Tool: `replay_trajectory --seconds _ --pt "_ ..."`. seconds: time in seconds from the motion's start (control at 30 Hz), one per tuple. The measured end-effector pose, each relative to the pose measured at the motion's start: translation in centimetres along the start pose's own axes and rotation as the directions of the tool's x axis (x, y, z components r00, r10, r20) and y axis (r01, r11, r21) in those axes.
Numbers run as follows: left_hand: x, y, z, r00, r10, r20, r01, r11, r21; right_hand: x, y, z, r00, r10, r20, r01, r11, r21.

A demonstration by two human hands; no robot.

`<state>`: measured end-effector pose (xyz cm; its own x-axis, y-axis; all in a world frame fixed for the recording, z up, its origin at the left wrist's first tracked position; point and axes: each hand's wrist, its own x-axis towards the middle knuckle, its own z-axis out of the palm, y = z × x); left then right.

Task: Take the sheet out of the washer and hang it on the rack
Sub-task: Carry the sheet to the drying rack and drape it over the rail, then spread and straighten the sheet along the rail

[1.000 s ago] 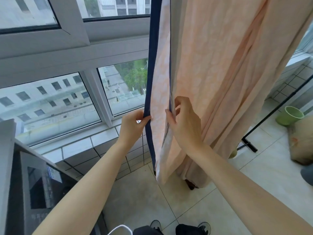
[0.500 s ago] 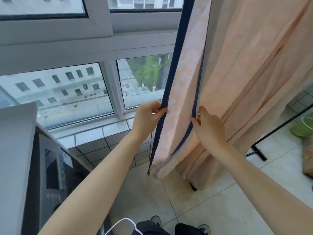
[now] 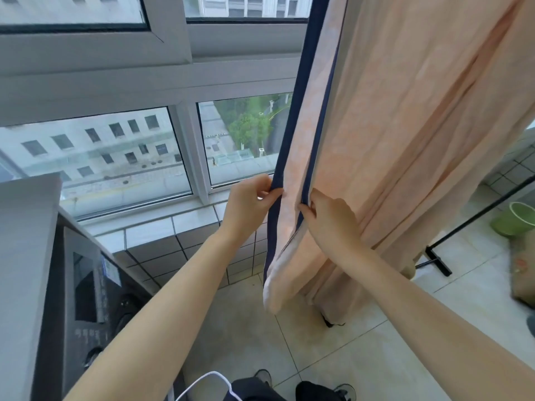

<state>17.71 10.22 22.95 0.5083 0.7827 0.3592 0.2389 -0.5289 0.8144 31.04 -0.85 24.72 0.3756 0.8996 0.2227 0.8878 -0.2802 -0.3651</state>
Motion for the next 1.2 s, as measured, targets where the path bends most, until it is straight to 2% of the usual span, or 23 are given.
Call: replay_trajectory --seconds 0.07,0.2,0.33,0.47,0.53,0.63,0.8,1.03,1.2 --pt "0.4 0.4 -0.2 0.999 0.031 0.040 -0.033 0.999 0.038 -0.3 0.3 0.5 1.000 0.022 0.009 -0.022 0.996 0.082" --pt "-0.3 0.0 0.6 0.994 -0.028 0.108 0.021 0.998 0.061 -0.3 0.2 0.4 0.996 0.035 -0.077 -0.019 0.980 0.199" --pt "-0.4 -0.2 0.4 0.995 -0.079 0.053 0.080 0.997 -0.013 -0.4 -0.1 -0.6 0.996 0.035 -0.081 -0.017 0.979 0.205" --pt "-0.1 1.6 -0.3 0.991 -0.101 0.089 0.114 0.981 -0.157 -0.5 0.2 -2.0 0.996 0.034 -0.084 -0.010 0.962 0.275" --pt "0.4 3.4 -0.8 0.996 -0.063 0.067 0.077 0.970 -0.229 -0.3 0.2 -3.4 0.992 0.024 -0.126 0.018 0.947 0.321" --pt "2.2 6.9 -2.1 0.999 -0.026 -0.033 0.014 0.949 -0.314 0.6 0.0 -6.7 0.971 -0.036 -0.236 0.106 0.951 0.290" --pt "6.1 13.2 -5.1 0.977 0.127 -0.169 -0.172 0.941 -0.291 2.8 -0.1 -13.4 0.922 -0.113 -0.371 0.212 0.948 0.238" --pt "10.1 19.7 -7.4 0.898 0.230 -0.374 -0.333 0.913 -0.237 5.9 0.8 -20.5 0.808 -0.235 -0.541 0.329 0.941 0.083" --pt "11.4 22.6 -7.4 0.827 0.232 -0.512 -0.351 0.924 -0.149 8.6 1.4 -25.5 0.598 -0.458 -0.658 0.499 0.855 -0.142"
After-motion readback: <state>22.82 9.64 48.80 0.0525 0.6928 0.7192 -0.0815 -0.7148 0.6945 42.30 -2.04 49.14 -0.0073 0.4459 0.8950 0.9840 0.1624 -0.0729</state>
